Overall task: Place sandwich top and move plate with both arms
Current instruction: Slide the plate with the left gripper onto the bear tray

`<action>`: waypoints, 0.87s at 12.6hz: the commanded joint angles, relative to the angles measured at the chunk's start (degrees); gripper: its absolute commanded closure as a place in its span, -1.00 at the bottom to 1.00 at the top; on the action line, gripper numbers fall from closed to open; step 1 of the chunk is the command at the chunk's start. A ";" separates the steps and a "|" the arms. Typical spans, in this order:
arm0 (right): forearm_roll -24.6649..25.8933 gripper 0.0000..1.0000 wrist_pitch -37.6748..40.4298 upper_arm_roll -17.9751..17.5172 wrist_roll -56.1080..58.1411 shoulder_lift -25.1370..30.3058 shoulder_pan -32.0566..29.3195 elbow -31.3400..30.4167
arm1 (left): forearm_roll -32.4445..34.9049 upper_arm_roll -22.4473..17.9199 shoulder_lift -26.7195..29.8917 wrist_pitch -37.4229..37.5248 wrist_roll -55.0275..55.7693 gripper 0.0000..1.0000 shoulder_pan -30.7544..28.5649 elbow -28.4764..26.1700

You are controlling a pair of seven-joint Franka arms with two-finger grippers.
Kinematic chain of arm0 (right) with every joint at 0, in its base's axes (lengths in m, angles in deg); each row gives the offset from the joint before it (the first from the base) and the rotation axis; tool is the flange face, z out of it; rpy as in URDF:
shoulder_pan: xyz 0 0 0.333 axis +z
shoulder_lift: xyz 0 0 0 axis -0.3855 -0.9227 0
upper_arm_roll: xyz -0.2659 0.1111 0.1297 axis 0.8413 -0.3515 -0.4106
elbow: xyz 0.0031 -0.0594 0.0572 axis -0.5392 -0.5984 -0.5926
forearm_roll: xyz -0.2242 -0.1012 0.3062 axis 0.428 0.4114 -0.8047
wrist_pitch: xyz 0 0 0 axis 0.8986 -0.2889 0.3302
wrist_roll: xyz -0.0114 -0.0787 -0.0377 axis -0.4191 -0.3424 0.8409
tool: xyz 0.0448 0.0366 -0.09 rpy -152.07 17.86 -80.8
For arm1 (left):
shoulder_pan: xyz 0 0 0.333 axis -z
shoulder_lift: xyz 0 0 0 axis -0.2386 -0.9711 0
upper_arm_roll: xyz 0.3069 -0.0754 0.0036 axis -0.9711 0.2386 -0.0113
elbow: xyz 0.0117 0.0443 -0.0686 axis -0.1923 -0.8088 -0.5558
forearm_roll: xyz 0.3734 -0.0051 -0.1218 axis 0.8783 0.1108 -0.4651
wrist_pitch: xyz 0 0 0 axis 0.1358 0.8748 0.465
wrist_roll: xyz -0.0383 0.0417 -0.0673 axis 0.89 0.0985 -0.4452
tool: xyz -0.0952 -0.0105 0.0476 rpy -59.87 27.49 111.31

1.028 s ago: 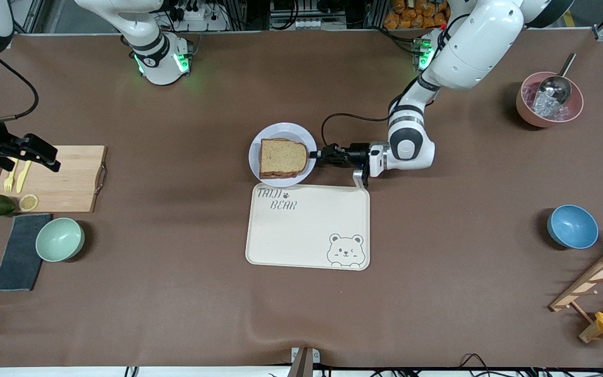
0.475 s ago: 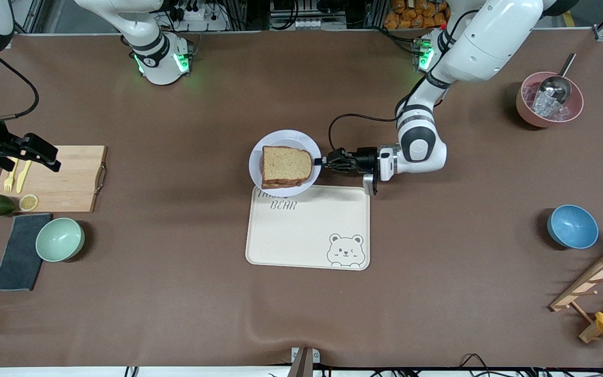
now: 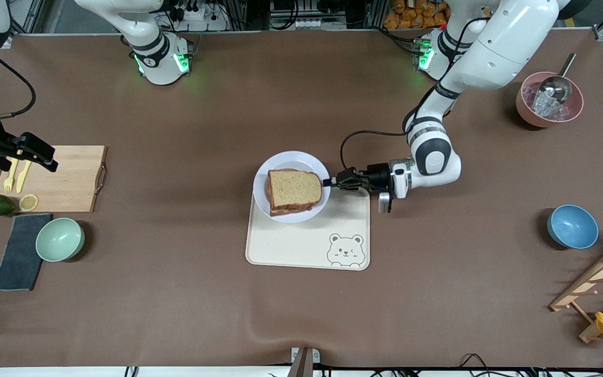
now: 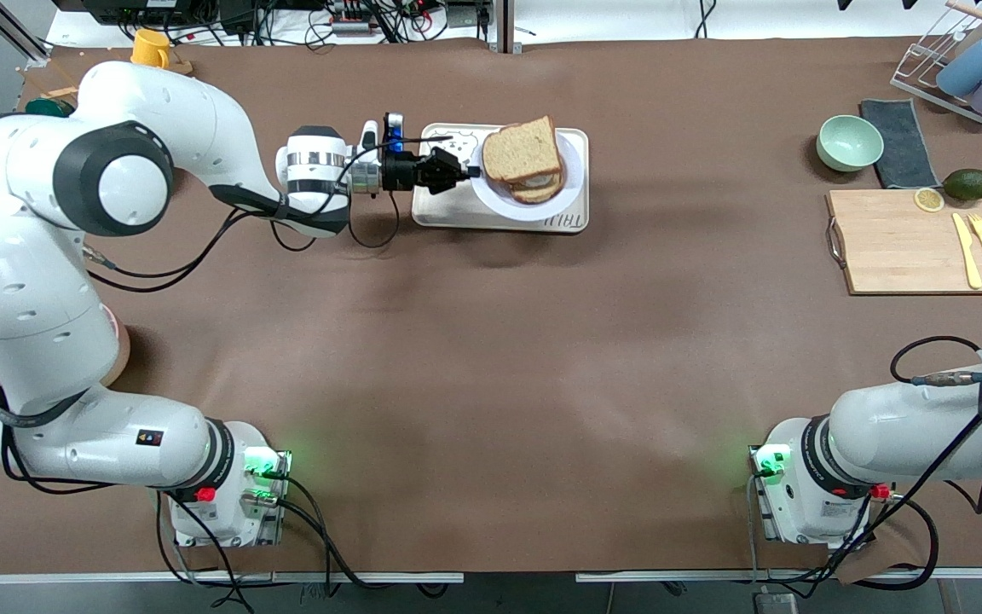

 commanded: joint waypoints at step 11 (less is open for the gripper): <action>1.14 -1.00 2.62 -0.72 -0.56 -1.15 -1.06 1.22 | 5.98 -3.69 -10.91 -0.16 8.83 1.00 -0.77 12.25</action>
